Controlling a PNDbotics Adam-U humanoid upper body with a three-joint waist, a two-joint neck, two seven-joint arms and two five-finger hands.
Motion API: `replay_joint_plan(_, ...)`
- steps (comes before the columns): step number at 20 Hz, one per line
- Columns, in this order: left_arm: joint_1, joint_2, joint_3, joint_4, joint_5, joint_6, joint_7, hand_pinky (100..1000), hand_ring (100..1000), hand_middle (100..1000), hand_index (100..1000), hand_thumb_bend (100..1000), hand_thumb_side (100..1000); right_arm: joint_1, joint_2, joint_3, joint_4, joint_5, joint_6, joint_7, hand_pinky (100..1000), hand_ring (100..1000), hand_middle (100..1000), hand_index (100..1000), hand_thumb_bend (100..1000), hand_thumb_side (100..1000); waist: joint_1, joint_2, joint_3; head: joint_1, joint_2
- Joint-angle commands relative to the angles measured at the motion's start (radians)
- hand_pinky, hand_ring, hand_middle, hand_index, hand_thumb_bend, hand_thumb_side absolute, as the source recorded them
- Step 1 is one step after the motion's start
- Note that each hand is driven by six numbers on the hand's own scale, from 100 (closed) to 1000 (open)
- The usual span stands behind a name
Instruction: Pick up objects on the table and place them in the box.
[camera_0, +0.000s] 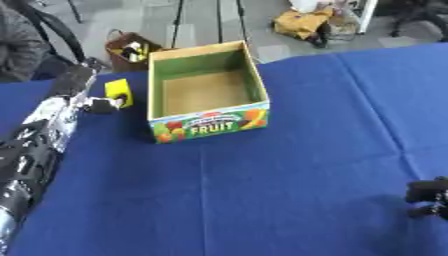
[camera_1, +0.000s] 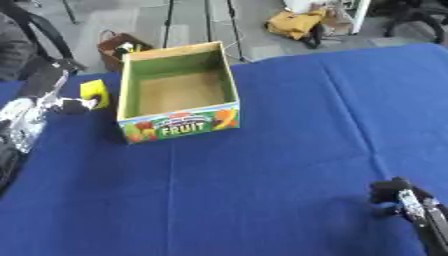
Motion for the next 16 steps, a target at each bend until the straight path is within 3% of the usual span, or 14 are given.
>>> replay_joint_plan(1,-0.013,0.022,-0.002,-0.002,0.01,-0.012,-0.015,870,866,857,879,406,356,-0.001,-0.012,-0.002,-0.003,0.009,-0.001,0.002,568,656,594,699,100,996,0.0,-0.005,-0.009,0.003,-0.018)
replay_joint_plan(5,-0.015,0.017,-0.004,0.002,0.016,-0.025,-0.035,858,849,846,885,392,351,-0.005,-0.011,-0.001,-0.005,0.011,-0.002,0.003,567,656,594,698,100,991,0.003,0.009,-0.023,0.004,-0.024)
replay_joint_plan(8,-0.016,0.011,-0.006,0.003,0.015,-0.028,-0.049,820,770,788,885,360,325,-0.008,-0.009,-0.001,-0.004,0.012,-0.002,0.003,567,656,594,698,100,991,0.005,0.015,-0.029,0.004,-0.023)
replay_joint_plan(12,-0.017,0.008,-0.006,0.002,0.013,-0.026,-0.054,820,770,788,885,360,325,-0.009,-0.009,-0.001,-0.004,0.013,-0.002,0.003,567,656,594,698,100,991,0.006,0.016,-0.03,0.004,-0.023)
replay_joint_plan(13,-0.017,0.008,-0.006,0.002,0.012,-0.026,-0.055,800,728,753,880,360,325,-0.009,-0.009,-0.001,-0.004,0.013,-0.002,0.003,567,656,594,698,100,989,0.006,0.016,-0.03,0.004,-0.023)
replay_joint_plan(14,-0.018,0.009,-0.003,-0.003,0.016,-0.022,-0.051,504,319,396,786,149,194,-0.008,-0.008,-0.001,-0.003,0.012,-0.002,0.003,567,656,594,698,100,990,0.005,0.011,-0.025,0.003,-0.019)
replay_joint_plan(16,-0.016,0.009,-0.002,-0.012,0.03,-0.01,-0.04,412,212,320,749,100,162,-0.004,-0.007,-0.002,-0.001,0.011,-0.001,0.003,567,656,594,698,100,990,0.004,0.0,-0.016,0.0,-0.013)
